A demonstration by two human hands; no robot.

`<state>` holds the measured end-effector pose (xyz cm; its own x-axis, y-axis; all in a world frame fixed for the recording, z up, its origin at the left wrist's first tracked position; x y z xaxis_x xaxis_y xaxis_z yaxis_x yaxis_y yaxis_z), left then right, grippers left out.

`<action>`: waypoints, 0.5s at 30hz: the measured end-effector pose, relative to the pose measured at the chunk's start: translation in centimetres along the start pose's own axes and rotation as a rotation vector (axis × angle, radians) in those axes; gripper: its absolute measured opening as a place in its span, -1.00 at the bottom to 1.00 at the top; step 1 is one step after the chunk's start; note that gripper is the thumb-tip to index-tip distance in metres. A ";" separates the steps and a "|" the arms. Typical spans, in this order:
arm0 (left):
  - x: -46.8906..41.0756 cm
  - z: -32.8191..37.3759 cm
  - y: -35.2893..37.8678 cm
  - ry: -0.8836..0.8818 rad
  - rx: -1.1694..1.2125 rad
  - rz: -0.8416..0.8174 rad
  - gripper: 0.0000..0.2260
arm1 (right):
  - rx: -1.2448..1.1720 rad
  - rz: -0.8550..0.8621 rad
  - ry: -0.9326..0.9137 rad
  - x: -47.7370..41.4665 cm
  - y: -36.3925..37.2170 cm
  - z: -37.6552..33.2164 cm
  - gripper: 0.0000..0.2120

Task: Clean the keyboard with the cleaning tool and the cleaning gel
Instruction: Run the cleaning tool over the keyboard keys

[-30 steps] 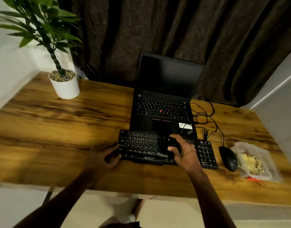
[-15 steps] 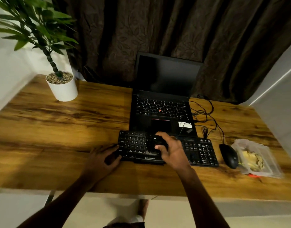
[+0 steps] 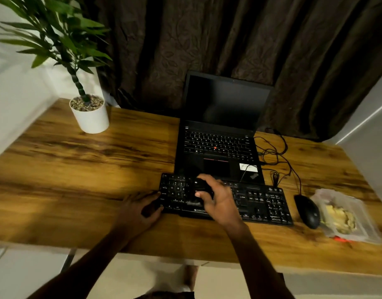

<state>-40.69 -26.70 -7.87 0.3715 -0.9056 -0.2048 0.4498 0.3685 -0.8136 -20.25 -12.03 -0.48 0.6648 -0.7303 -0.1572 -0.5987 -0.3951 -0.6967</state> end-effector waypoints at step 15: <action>-0.1 0.3 -0.3 0.017 -0.024 -0.043 -0.35 | 0.098 -0.027 -0.051 -1.3 2.3 -2.6 -0.62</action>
<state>-40.62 -26.61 -7.47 0.3385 -0.9239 -0.1785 0.4453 0.3244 -0.8345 -23.61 -13.44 -0.05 0.7033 -0.6900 -0.1712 -0.5357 -0.3560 -0.7657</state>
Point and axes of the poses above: each hand's wrist, its own x-axis away from the middle knuckle, its own y-axis out of the palm, z = x × y, the point moved 5 cm from there along -x, towards the middle knuckle
